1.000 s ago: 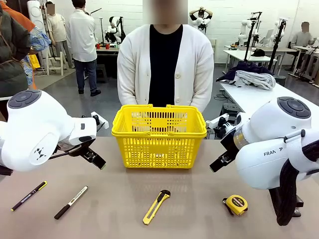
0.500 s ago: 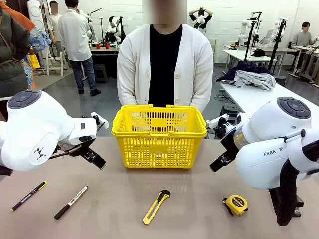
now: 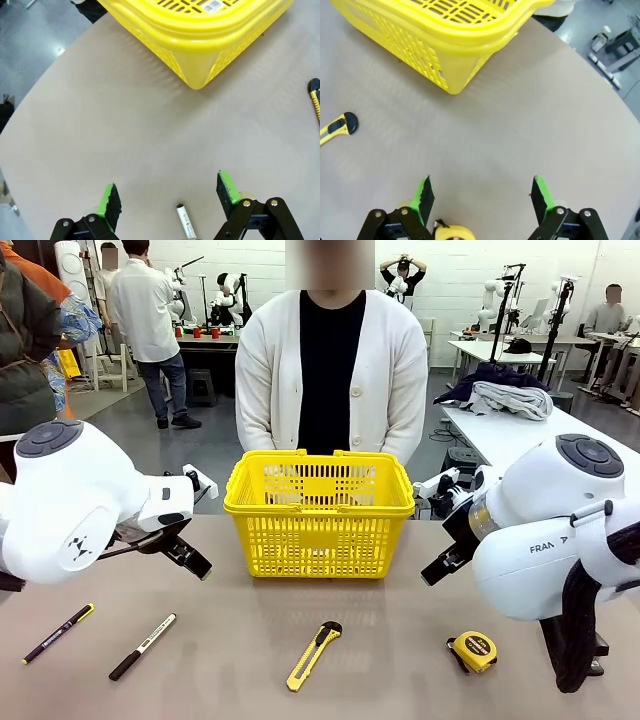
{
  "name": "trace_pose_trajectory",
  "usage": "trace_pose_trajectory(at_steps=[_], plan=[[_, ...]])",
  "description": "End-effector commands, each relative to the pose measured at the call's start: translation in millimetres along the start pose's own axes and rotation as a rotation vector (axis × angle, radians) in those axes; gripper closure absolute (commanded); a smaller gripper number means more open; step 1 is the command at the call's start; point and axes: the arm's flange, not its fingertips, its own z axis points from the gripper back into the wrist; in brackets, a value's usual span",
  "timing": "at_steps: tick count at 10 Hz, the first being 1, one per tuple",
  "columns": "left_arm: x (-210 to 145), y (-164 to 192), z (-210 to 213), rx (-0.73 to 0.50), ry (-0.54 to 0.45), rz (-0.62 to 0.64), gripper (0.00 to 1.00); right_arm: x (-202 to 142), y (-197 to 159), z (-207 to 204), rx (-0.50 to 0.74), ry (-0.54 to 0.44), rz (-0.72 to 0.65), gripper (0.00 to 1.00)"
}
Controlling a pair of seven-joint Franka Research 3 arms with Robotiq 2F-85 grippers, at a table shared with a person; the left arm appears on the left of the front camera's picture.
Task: Place the items the person wants into the basket.
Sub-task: Pick up the item the person points to and place it in the Market Basket.
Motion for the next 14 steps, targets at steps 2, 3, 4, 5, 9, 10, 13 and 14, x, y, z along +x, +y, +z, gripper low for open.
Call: trace_pose_trajectory(at_steps=[2, 3, 4, 5, 9, 10, 13, 14], plan=[[10, 13, 105, 0.115, 0.035, -0.064, 0.00, 23, 0, 89, -0.066, 0.101, -0.003, 0.00], [16, 20, 139, 0.124, 0.031, -0.067, 0.00, 32, -6, 119, -0.072, 0.128, -0.021, 0.00], [24, 28, 173, 0.124, 0.032, -0.073, 0.00, 43, -9, 156, -0.071, 0.135, -0.015, 0.00], [29, 31, 198, 0.130, 0.017, -0.076, 0.00, 51, -11, 191, -0.063, 0.120, -0.022, 0.00], [33, 36, 244, 0.152, -0.034, -0.055, 0.00, 61, -9, 253, -0.065, 0.113, -0.033, 0.00], [31, 35, 244, 0.155, -0.037, -0.058, 0.00, 59, -10, 250, -0.069, 0.131, -0.024, 0.00], [36, 34, 250, 0.165, -0.038, -0.045, 0.00, 64, -11, 264, -0.097, 0.098, -0.020, 0.00], [36, 34, 250, 0.165, -0.038, -0.045, 0.00, 64, -11, 264, -0.097, 0.098, -0.020, 0.00]])
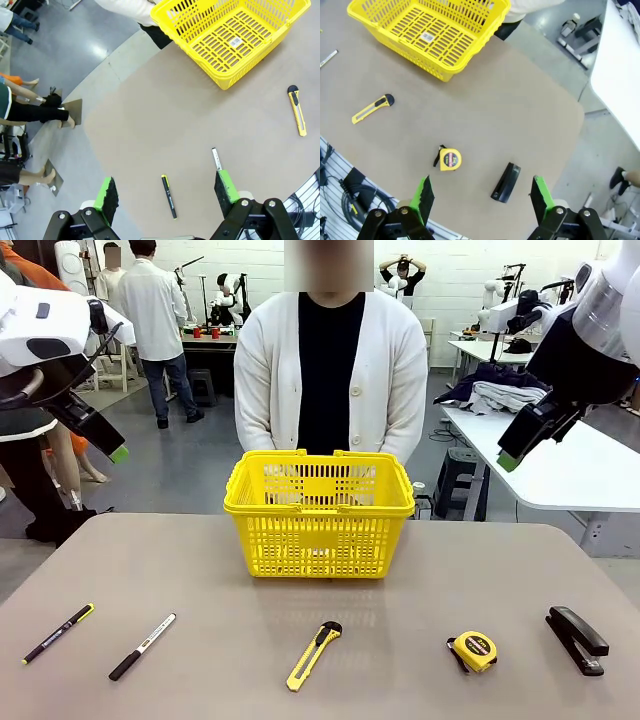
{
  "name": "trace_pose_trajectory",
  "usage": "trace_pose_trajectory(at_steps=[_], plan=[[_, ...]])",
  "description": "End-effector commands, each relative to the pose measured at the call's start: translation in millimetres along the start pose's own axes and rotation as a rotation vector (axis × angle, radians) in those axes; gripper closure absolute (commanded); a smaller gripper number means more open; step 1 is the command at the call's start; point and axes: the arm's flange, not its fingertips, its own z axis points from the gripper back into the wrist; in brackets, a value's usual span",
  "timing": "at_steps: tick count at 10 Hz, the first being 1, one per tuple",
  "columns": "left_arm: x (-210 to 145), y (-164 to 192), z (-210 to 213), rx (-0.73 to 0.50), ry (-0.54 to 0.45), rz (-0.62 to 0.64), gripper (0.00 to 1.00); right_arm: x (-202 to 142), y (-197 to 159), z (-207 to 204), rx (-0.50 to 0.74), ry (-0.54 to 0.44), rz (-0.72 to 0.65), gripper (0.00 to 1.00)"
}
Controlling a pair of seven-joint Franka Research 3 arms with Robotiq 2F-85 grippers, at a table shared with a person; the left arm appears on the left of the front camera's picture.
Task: Place the items the person wants into the basket.
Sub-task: Pick up the item the person points to and place it in the Market Basket.
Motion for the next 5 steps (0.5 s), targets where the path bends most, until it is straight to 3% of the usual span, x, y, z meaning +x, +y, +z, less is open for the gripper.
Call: trace_pose_trajectory(at_steps=[1, 2, 3, 5], plan=[[1, 0, 1, 0.002, -0.003, -0.001, 0.00, 0, 0, 1, 0.000, -0.006, -0.001, 0.00], [0, 0, 0, 0.000, 0.000, 0.000, 0.00, 0, 0, 1, 0.000, -0.006, -0.001, 0.00], [2, 17, -14, -0.100, 0.003, -0.012, 0.00, 0, 0, 0, 0.000, 0.000, 0.000, 0.00], [-14, 62, -16, -0.381, -0.053, -0.056, 0.00, -29, -40, -14, 0.268, -0.093, 0.036, 0.00]])
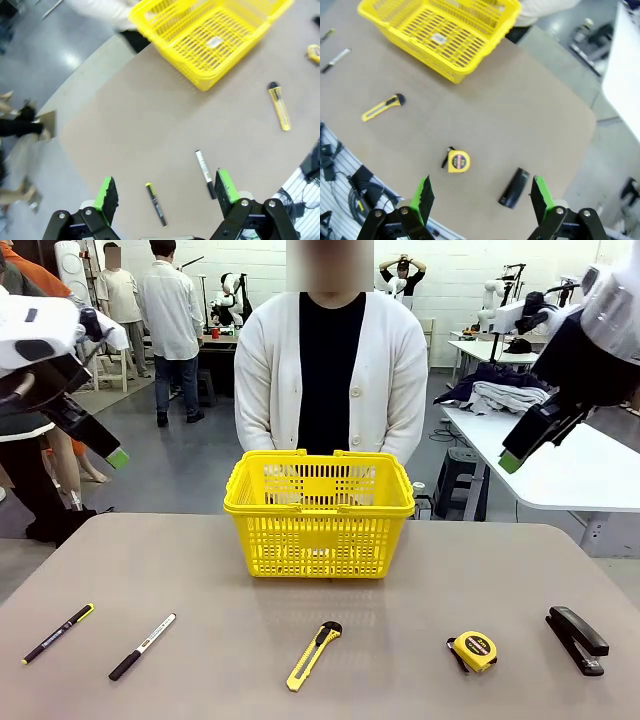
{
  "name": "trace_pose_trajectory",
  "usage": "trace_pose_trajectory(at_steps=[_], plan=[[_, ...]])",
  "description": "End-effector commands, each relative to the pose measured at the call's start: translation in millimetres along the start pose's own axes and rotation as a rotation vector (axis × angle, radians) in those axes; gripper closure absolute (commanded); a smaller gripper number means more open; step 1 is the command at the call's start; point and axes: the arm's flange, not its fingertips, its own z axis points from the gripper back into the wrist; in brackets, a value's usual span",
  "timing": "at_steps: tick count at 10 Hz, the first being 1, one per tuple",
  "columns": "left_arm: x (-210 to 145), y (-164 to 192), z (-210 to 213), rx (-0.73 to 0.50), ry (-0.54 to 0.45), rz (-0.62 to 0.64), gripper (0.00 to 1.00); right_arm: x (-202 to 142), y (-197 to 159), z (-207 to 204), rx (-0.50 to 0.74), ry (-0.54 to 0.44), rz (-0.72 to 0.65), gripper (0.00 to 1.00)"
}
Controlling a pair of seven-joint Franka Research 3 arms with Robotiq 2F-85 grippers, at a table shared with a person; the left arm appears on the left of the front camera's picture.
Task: Place the items the person wants into the basket.
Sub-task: Pick up the item the person points to and place it in the Market Basket.
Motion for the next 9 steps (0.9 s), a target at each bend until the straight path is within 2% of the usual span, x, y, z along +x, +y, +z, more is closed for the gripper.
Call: trace_pose_trajectory(at_steps=[1, 3, 5, 7, 9], plan=[[-17, 54, 23, -0.318, -0.045, -0.001, 0.00, -39, -45, -4, 0.294, -0.089, -0.010, 0.00], [-50, 100, 37, -0.419, -0.083, 0.068, 0.00, -91, -99, -8, 0.490, -0.164, -0.065, 0.00], [-84, 132, 39, -0.479, -0.099, 0.112, 0.00, -138, -140, -33, 0.603, -0.204, -0.127, 0.00], [-115, 154, 45, -0.495, -0.139, 0.121, 0.00, -179, -166, -46, 0.666, -0.242, -0.184, 0.00], [-143, 168, 54, -0.489, -0.182, 0.161, 0.00, -204, -180, -45, 0.673, -0.284, -0.226, 0.00]])
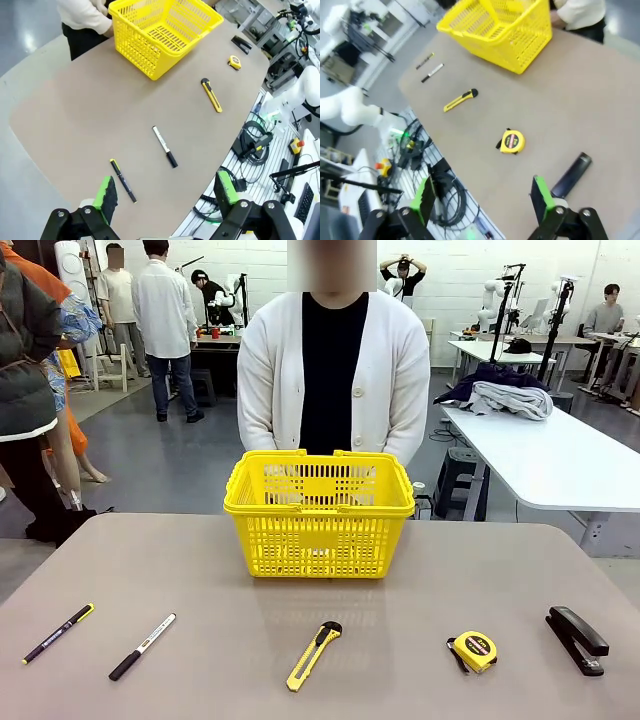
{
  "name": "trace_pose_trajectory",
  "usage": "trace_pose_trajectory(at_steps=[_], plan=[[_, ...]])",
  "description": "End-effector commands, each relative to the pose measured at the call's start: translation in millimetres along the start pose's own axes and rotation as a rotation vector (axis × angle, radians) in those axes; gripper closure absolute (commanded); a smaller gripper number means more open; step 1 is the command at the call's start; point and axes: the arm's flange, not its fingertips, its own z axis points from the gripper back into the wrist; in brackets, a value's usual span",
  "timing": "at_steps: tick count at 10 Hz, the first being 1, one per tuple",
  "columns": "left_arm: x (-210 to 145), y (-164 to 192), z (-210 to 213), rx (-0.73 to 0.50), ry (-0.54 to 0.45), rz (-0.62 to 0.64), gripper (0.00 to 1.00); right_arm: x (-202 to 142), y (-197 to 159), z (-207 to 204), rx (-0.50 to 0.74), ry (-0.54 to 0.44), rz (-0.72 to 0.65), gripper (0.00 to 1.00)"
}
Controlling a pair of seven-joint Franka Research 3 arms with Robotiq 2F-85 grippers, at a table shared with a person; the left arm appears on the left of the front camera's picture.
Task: Place the items the person wants into the basket.
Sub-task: Pick up the item the person points to and place it in the Market Basket.
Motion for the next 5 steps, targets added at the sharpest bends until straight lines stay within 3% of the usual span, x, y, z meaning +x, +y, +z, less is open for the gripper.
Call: trace_pose_trajectory(at_steps=[1, 5], plan=[[-13, 10, 9, -0.017, -0.060, 0.024, 0.00, -6, -3, 13, 0.011, -0.056, -0.010, 0.00], [-49, 18, 14, -0.010, -0.090, 0.099, 0.00, -22, 3, 41, -0.012, -0.123, -0.006, 0.00]])
